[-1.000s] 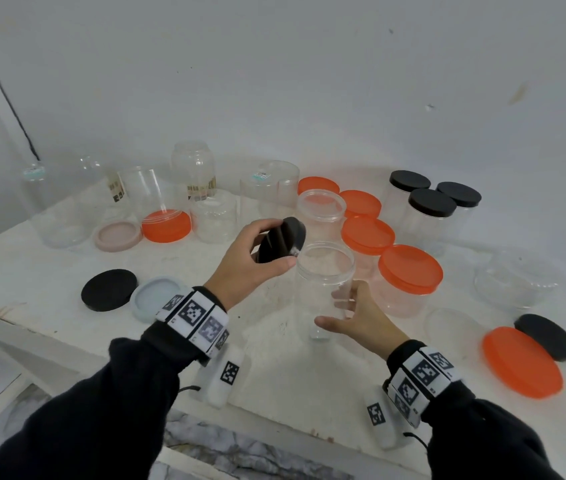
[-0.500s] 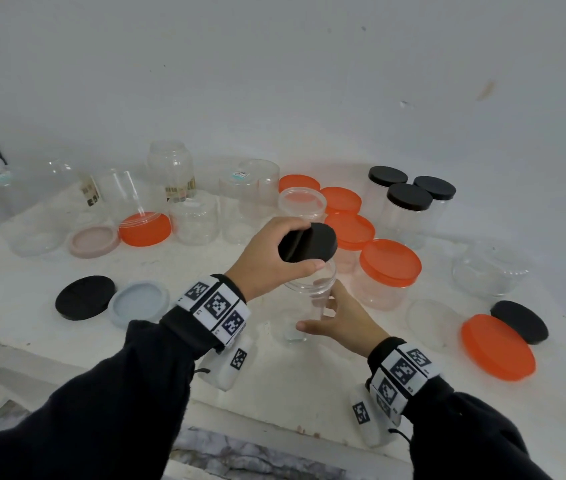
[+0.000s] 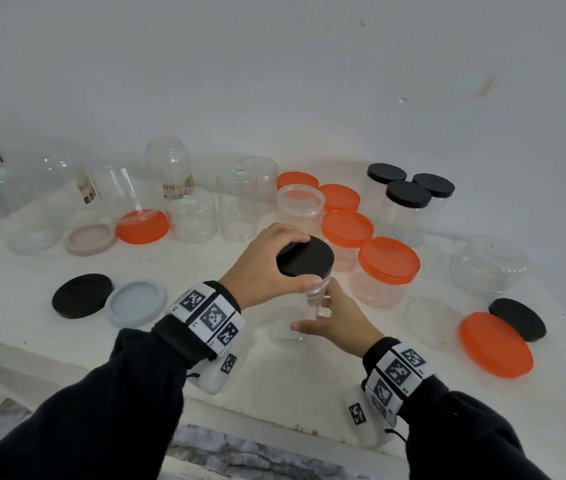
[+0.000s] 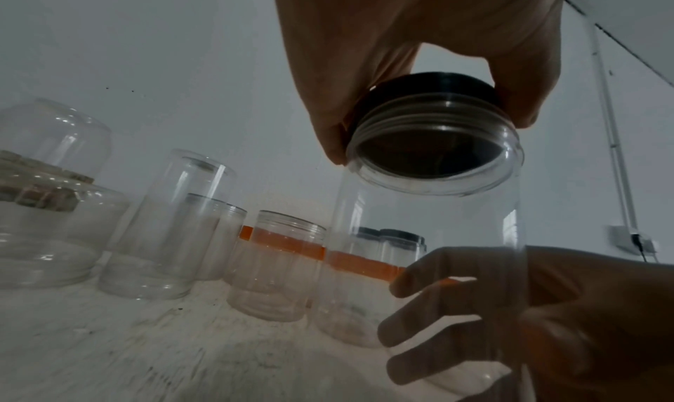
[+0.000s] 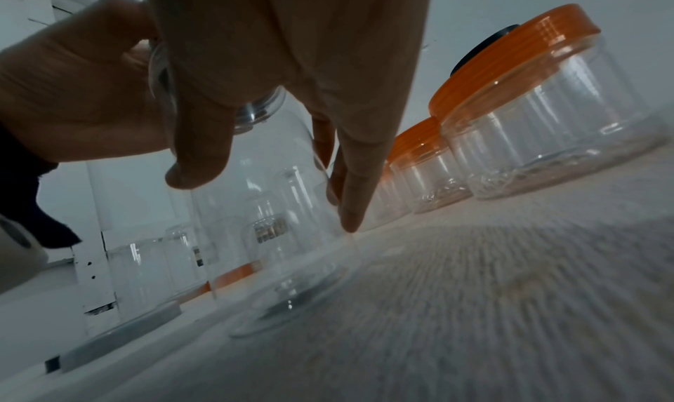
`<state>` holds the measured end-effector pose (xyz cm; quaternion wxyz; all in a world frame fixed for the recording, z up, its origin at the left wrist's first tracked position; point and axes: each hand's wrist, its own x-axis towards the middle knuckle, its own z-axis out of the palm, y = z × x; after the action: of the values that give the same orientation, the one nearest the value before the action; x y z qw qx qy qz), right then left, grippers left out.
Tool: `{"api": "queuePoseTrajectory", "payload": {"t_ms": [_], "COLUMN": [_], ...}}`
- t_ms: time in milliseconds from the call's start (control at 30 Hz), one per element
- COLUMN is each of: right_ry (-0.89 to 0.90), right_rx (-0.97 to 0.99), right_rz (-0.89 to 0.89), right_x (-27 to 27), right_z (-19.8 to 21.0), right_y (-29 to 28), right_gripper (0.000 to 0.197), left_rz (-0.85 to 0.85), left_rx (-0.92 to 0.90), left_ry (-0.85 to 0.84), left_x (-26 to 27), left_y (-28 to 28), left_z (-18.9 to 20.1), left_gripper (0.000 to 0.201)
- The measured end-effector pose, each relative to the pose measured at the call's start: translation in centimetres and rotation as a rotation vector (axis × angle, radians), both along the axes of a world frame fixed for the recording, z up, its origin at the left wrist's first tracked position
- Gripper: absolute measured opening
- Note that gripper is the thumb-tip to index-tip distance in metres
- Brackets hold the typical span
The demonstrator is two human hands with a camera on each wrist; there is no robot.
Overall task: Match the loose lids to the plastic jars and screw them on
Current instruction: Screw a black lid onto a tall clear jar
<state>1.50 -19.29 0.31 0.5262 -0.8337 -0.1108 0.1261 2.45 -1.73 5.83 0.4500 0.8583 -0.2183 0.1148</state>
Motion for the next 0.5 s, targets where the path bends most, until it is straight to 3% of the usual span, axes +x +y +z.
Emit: {"api": "queuePoseTrajectory", "payload": {"t_ms": [400, 500], "right_ry": [-0.029, 0.002], "right_rx": [-0.041, -0.126], "right_rz": [-0.005, 0.076], "right_x": [0.0, 0.0], "right_z": [0.2, 1.1], "right_y": [0.1, -0.2], "right_gripper": [0.069, 0.083], "left_rz": [0.005, -0.004], "left_rx": [-0.016, -0.045], "left_ry": [-0.04, -0.032], "left_x": [-0.8, -0.9], "left_y": [0.3, 0.1], "left_z": [-0.7, -0.9], "left_gripper": [0.073, 0.072]}}
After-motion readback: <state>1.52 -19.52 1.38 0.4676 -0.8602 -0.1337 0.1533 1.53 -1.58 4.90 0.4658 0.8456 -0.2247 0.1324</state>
